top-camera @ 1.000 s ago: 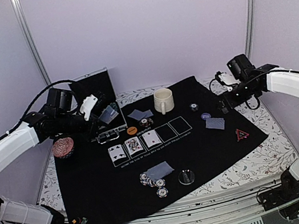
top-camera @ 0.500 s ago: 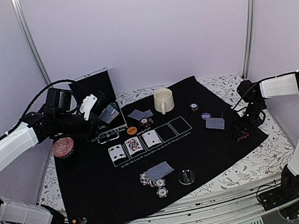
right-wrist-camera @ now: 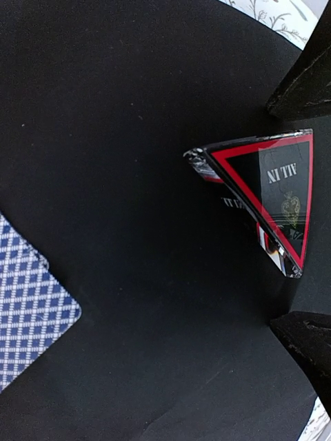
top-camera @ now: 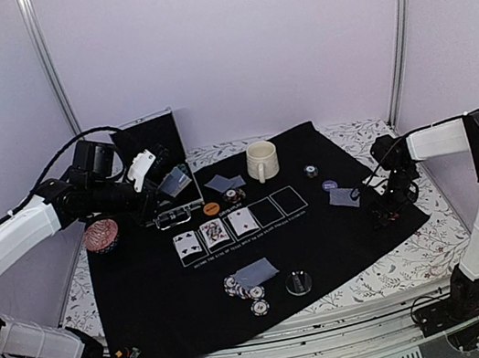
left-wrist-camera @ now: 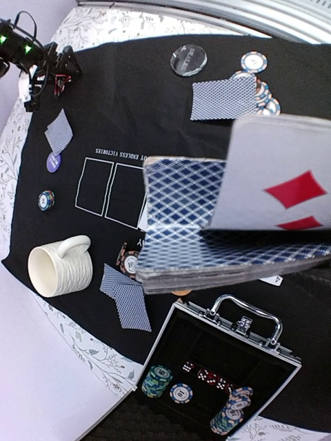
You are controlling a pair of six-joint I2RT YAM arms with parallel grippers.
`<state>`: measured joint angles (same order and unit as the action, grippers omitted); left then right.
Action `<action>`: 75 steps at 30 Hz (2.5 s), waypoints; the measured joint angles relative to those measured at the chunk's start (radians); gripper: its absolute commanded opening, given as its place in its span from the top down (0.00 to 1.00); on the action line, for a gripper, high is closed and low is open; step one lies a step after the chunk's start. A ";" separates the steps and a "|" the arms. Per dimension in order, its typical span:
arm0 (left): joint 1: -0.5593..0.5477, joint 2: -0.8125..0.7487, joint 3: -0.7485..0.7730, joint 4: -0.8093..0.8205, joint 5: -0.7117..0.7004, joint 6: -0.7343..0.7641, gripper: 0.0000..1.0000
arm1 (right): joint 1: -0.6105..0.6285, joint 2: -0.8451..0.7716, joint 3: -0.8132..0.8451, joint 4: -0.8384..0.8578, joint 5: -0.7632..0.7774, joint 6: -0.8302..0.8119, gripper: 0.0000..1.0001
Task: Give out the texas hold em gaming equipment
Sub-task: Pick up the all-in button from the poker table mat, then place the all-in button on the poker table mat.
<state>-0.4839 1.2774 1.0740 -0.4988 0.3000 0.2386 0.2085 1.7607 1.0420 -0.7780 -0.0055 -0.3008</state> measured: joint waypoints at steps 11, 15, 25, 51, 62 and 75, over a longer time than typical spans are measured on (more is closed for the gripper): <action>0.000 0.000 0.000 0.000 0.006 0.000 0.74 | 0.001 0.028 0.036 -0.032 0.018 -0.011 0.17; 0.000 0.000 0.000 0.000 0.007 0.000 0.74 | 0.001 0.028 0.037 -0.032 0.018 -0.010 0.26; 0.000 0.000 0.000 0.000 0.012 0.000 0.74 | 0.004 0.042 0.064 -0.056 0.013 0.006 0.45; 0.000 0.000 0.000 0.000 0.014 0.004 0.74 | 0.601 0.287 0.518 -0.130 -0.092 0.507 0.47; 0.000 0.000 0.000 0.000 0.018 0.004 0.74 | 0.656 0.346 0.543 -0.178 -0.068 0.628 0.48; 0.000 0.000 0.000 0.000 0.027 0.004 0.74 | 0.669 0.372 0.578 -0.207 -0.032 0.649 0.48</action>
<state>-0.4839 1.2774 1.0740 -0.4984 0.3267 0.2424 0.8780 2.1323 1.6196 -0.9848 -0.0372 0.3485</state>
